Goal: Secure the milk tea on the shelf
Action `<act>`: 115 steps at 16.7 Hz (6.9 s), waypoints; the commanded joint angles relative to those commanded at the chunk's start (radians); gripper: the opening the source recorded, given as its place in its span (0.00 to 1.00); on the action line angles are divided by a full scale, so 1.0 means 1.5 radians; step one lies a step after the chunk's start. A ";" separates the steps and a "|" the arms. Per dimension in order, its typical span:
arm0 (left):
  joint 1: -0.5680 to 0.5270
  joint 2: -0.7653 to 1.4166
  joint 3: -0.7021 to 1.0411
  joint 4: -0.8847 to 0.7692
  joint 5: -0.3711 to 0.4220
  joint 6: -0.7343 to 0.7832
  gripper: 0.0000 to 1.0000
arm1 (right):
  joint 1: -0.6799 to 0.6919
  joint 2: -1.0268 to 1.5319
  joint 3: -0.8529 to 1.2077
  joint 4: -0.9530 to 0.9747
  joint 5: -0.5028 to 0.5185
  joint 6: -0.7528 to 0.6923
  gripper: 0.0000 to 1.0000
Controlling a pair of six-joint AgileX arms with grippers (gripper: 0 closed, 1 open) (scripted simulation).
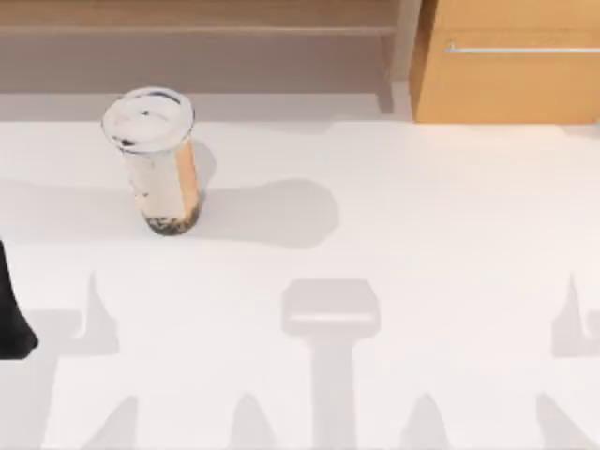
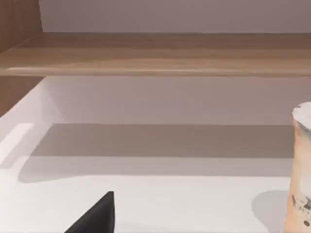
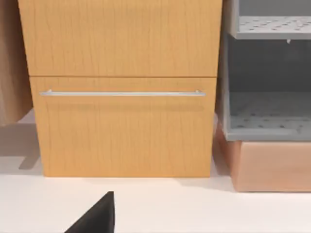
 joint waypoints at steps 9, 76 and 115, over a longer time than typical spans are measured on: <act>-0.072 0.199 0.051 0.176 -0.079 -0.019 1.00 | 0.000 0.000 0.000 0.000 0.000 0.000 1.00; -0.288 1.297 0.389 0.768 -0.250 -0.051 0.00 | 0.000 0.000 0.000 0.000 0.000 0.000 1.00; 0.117 1.229 0.950 0.131 0.147 0.040 0.00 | 0.000 0.000 0.000 0.000 0.000 0.000 1.00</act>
